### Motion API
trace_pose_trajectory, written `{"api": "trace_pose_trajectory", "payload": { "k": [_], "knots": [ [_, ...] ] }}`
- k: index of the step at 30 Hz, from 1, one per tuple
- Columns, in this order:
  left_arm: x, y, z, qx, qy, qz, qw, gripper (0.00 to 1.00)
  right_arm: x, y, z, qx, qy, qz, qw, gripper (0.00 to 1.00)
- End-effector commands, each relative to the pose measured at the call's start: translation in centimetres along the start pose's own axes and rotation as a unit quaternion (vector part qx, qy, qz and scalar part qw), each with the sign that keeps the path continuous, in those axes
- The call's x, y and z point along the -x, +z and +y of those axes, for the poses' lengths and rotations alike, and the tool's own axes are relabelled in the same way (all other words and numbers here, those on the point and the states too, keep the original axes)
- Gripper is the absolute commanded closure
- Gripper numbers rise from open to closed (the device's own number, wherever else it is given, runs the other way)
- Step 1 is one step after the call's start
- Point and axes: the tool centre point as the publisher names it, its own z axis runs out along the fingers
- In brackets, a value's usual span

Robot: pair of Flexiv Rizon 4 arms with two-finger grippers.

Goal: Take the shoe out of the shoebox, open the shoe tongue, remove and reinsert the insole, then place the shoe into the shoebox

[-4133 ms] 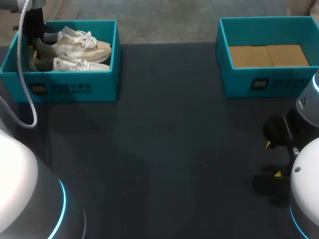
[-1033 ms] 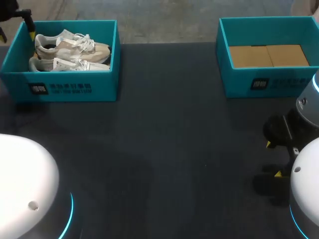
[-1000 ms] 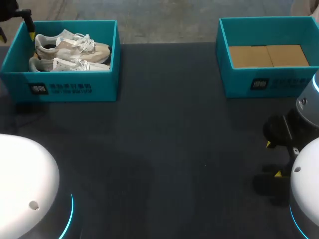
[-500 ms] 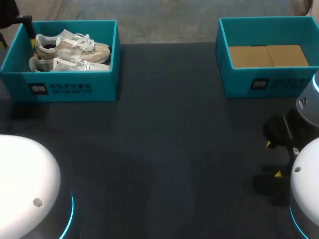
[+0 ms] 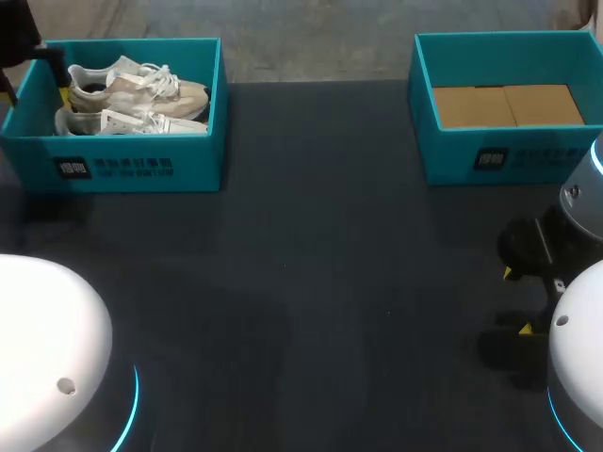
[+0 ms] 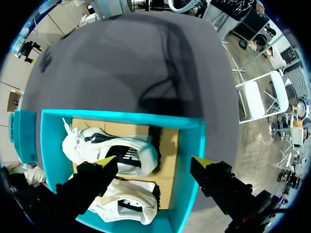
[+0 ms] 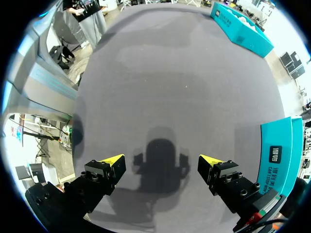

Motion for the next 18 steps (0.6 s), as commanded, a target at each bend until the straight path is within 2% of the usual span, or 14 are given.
{"api": "trace_pose_trajectory", "payload": {
  "k": [1, 7, 11, 18],
  "knots": [
    [0.2, 1.9, 0.3, 0.004, 0.002, 0.0, 1.0, 0.03, -0.2, 0.0, 0.0, -0.001, 0.0, -0.001, 1.0, 0.0],
    [0.3, 3.5, 1.0, 0.007, 0.007, -0.001, 1.0, 0.04, -0.2, 0.0, 0.0, -0.001, 0.0, -0.001, 1.0, 0.0],
    [0.4, 4.2, 1.4, 0.003, 0.015, -0.002, 1.0, 0.13, -0.2, 0.0, 0.0, -0.001, 0.0, -0.001, 1.0, 0.0],
    [0.7, 5.7, 2.1, -0.001, 0.018, 0.017, 1.0, 0.14, -0.2, 0.0, 0.0, -0.001, 0.0, -0.001, 1.0, 0.0]
  ]
}}
